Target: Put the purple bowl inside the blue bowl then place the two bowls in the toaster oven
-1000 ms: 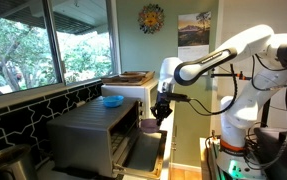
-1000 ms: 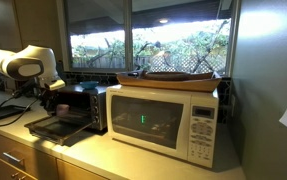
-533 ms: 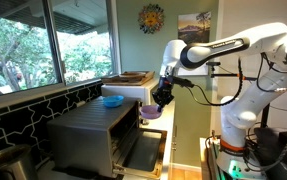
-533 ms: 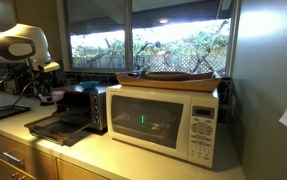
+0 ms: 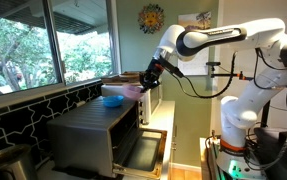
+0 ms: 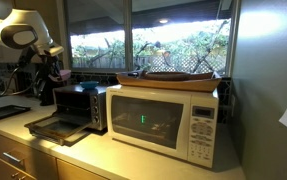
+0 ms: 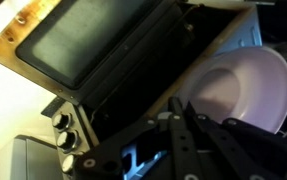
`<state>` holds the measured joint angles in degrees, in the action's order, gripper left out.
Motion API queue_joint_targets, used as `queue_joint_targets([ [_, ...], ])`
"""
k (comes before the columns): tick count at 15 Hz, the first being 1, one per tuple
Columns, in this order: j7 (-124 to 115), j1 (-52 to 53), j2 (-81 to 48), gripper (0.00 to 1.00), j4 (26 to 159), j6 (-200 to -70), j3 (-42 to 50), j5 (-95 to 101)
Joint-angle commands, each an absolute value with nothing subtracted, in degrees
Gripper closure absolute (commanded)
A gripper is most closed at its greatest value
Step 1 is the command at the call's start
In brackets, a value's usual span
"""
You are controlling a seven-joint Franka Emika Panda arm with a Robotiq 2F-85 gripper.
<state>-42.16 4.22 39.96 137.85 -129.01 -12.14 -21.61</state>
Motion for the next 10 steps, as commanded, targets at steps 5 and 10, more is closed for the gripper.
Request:
queue_joint_targets([
  [5,-48.12,-1.78,21.11,0.99,120.93,-131.75,-14.47,-13.15],
  [10,-52.29,-1.76,12.64,0.99,113.21,-128.72,-13.04,-6.71],
])
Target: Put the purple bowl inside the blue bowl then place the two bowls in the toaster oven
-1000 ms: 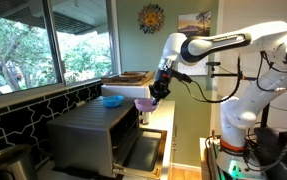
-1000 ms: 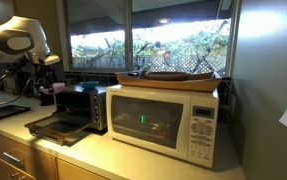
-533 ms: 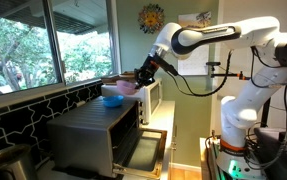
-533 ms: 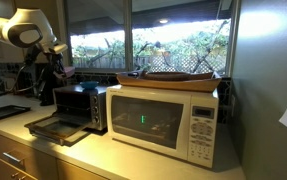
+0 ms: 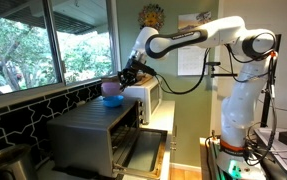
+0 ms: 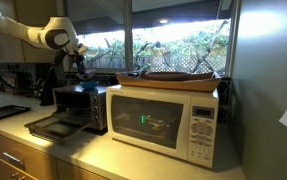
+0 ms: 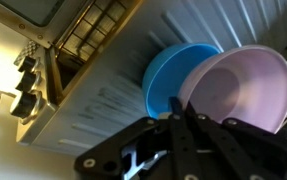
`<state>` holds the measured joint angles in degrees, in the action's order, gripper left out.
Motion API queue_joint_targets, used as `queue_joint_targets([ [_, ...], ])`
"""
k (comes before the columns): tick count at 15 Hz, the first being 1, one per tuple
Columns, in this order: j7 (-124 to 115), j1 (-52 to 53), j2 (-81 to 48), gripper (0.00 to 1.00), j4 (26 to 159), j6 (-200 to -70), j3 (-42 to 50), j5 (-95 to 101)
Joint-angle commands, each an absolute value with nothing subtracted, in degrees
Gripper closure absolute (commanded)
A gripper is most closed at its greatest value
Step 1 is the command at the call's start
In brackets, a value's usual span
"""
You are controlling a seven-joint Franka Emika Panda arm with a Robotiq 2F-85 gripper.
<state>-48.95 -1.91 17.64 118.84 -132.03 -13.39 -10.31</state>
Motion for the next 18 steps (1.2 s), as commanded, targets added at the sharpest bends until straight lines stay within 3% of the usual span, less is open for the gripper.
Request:
queue_joint_targets([
  [1,-52.14,-1.13,11.22,0.99,111.82,-127.77,-12.61,-6.52],
  [9,-51.39,0.90,6.51,0.99,104.02,-114.34,-10.70,-3.65],
  [10,-52.40,0.98,6.14,0.71,103.28,-113.88,-10.80,-2.31],
  [12,-53.11,1.38,5.46,0.65,102.16,-113.57,-10.81,-1.11],
  [18,-54.28,2.81,3.98,0.19,102.42,-115.08,-10.60,-0.28],
])
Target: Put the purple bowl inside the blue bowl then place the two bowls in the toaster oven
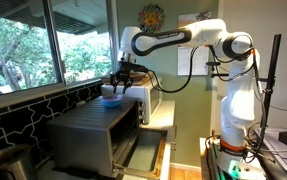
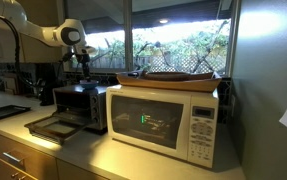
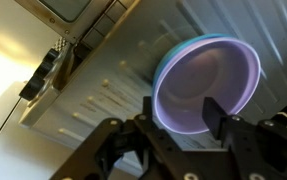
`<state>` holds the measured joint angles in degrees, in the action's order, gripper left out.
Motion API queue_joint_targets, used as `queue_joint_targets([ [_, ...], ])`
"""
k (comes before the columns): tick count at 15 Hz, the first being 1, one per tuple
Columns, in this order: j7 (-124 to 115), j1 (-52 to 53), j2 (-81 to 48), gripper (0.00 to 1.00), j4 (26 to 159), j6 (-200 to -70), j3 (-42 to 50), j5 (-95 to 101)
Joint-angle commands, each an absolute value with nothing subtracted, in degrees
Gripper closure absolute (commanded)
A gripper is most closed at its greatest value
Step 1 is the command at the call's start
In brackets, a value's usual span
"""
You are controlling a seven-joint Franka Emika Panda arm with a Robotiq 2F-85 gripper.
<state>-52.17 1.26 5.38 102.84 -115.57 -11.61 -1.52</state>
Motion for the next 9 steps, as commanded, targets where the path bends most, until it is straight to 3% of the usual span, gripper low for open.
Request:
queue_joint_targets([
  [1,-54.83,2.91,3.76,0.12,103.02,-115.47,-10.43,-0.66],
  [2,-55.08,3.02,3.60,0.15,103.48,-115.67,-10.21,-1.17],
  [3,-55.39,3.12,3.47,0.47,103.90,-115.95,-10.00,-1.41],
  [5,-55.44,3.25,3.65,0.44,104.76,-116.43,-9.49,-2.20],
  [9,-55.10,3.45,4.57,0.74,106.53,-116.95,-8.76,-3.45],
])
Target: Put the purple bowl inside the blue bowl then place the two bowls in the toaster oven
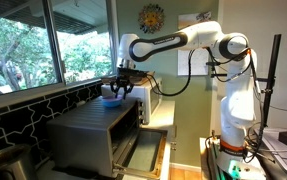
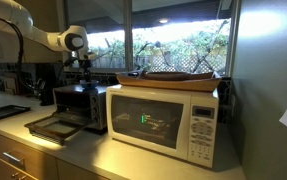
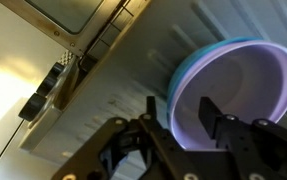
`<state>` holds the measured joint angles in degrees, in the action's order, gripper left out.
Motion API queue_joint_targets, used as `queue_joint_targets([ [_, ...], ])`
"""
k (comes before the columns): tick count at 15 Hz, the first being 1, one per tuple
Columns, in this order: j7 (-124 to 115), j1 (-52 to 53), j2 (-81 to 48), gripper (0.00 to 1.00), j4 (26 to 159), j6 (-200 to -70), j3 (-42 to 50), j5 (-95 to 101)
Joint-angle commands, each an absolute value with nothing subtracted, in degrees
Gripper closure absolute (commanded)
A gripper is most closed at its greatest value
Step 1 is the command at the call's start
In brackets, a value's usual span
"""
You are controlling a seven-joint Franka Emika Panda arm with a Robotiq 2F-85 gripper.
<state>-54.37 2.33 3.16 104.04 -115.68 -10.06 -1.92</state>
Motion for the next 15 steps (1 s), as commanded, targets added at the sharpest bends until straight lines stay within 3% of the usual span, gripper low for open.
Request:
queue_joint_targets([
  [1,-54.96,3.47,4.86,0.83,106.92,-117.07,-8.65,-3.80],
  [3,-54.08,3.56,5.84,0.98,108.57,-118.38,-8.45,-6.00],
  [4,-54.05,3.56,6.48,1.00,109.83,-119.29,-8.36,-7.12],
  [15,-36.52,7.51,26.01,0.98,129.31,-124.37,-9.25,-14.03],
])
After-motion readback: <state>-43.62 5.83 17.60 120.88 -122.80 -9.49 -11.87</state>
